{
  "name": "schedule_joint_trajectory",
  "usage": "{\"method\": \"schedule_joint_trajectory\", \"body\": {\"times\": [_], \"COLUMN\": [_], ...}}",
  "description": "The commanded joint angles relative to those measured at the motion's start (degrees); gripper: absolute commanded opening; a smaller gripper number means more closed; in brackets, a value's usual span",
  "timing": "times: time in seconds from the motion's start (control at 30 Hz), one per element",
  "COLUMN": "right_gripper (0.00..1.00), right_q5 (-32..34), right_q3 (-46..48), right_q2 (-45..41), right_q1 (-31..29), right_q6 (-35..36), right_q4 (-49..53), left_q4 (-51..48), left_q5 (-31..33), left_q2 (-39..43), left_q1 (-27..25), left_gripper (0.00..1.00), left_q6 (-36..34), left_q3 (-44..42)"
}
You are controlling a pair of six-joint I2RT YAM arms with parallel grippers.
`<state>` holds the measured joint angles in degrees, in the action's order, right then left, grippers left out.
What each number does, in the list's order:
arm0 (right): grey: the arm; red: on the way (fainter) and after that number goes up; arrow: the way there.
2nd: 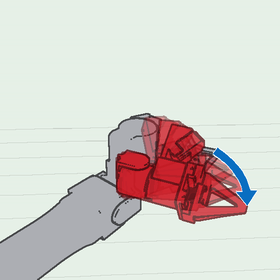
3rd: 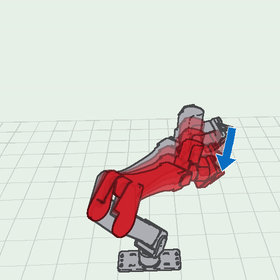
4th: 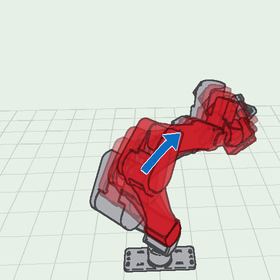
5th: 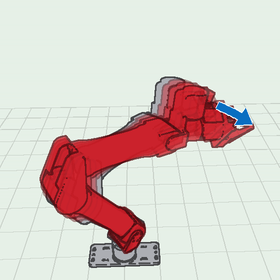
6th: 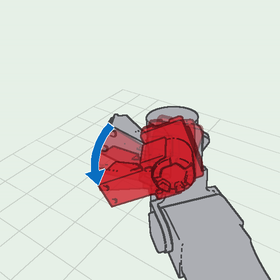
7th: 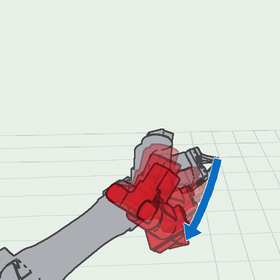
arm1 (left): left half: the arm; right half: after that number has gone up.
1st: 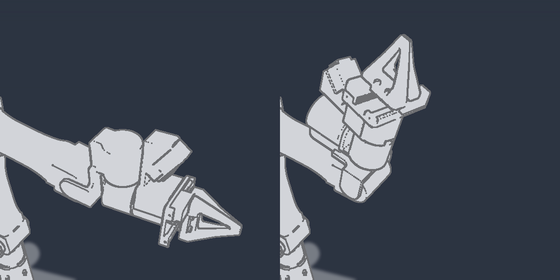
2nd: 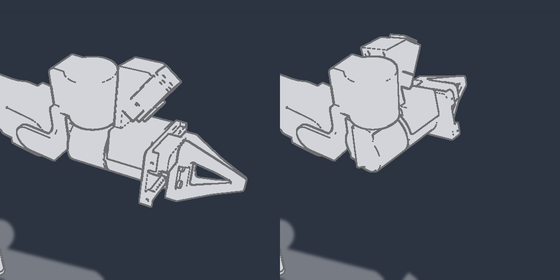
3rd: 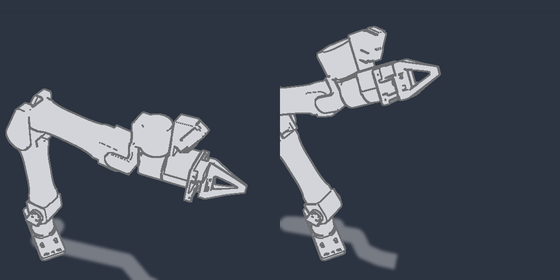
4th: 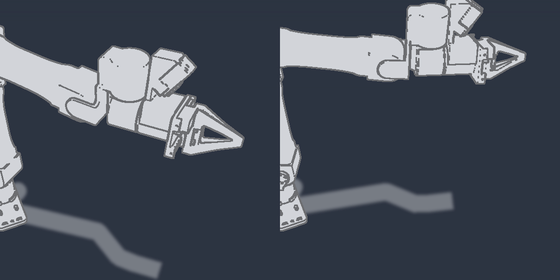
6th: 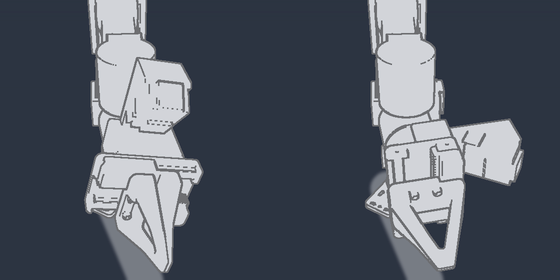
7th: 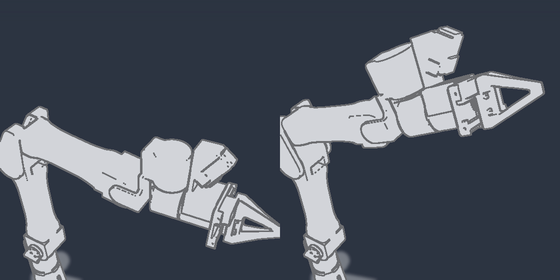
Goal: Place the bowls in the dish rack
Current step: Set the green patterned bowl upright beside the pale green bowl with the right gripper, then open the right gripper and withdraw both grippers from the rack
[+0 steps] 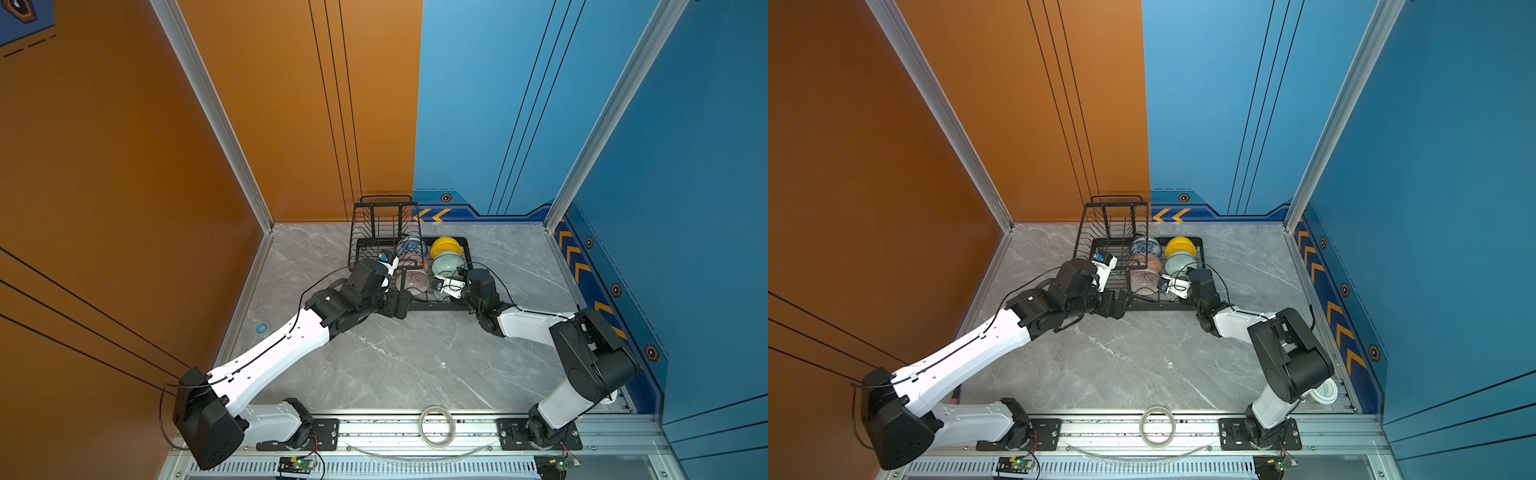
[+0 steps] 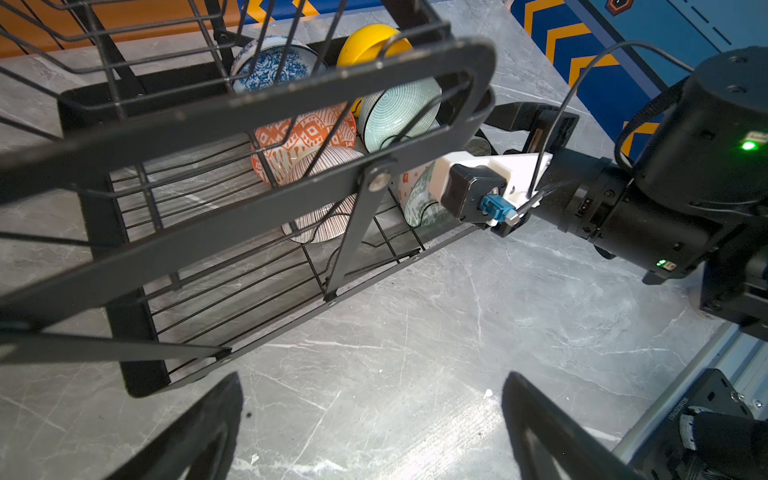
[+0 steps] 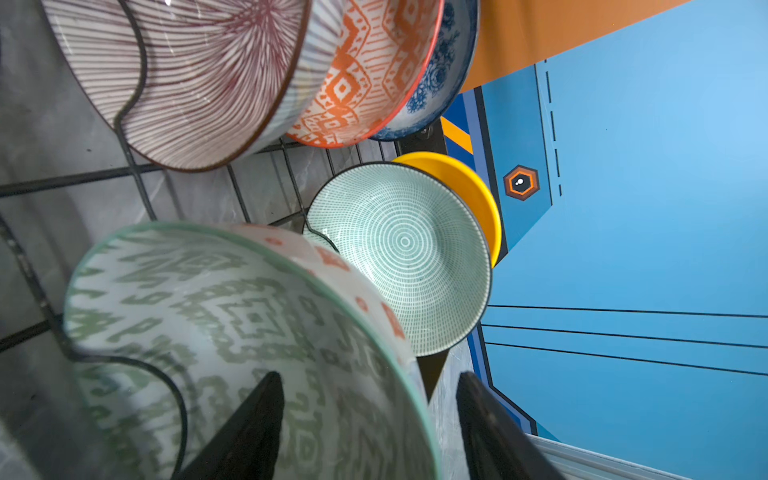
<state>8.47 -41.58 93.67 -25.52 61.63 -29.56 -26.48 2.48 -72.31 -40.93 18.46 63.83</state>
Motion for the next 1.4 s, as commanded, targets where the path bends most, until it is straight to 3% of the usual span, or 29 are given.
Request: {"method": "schedule_joint_trajectory", "body": {"times": [0.0, 0.5, 0.6, 0.63, 0.67, 1.1, 1.37], "right_gripper": [0.67, 0.81, 0.88, 0.99, 1.00, 1.00, 1.00], "right_q5": [-2.0, -4.7, -4.7, -4.7, -4.5, -2.6, -1.5], "right_q3": [1.4, 2.1, 2.5, 2.7, 2.8, 5.8, 8.7], "right_q2": [-2.1, -8.1, -9.9, -10.5, -11.2, -21.1, -31.8], "right_q1": [0.1, 0.4, 0.4, 0.4, 0.5, -0.1, 0.1], "right_q6": [-1.5, -5.1, -5.5, -5.8, -5.9, -9.3, -19.2], "right_q4": [2.5, 6.5, 7.6, 8.0, 8.5, 12.3, 17.0], "left_q4": [-0.6, -0.6, -0.6, -0.7, -0.6, -0.7, 1.7], "left_q5": [-0.8, -0.4, -0.5, -0.6, -0.8, 2.6, 15.2], "left_q2": [1.5, 3.1, 3.4, 3.5, 3.5, 8.2, 18.3], "left_q1": [0.4, 0.5, 0.7, 0.6, 0.6, 0.6, 0.9], "left_gripper": [0.98, 0.98, 0.98, 0.98, 0.98, 0.98, 0.98], "left_q6": [0.3, -0.2, -0.6, -0.9, -1.3, -4.5, -7.6], "left_q3": [-0.9, -1.6, -1.6, -1.6, -1.6, -2.6, -8.6]}}
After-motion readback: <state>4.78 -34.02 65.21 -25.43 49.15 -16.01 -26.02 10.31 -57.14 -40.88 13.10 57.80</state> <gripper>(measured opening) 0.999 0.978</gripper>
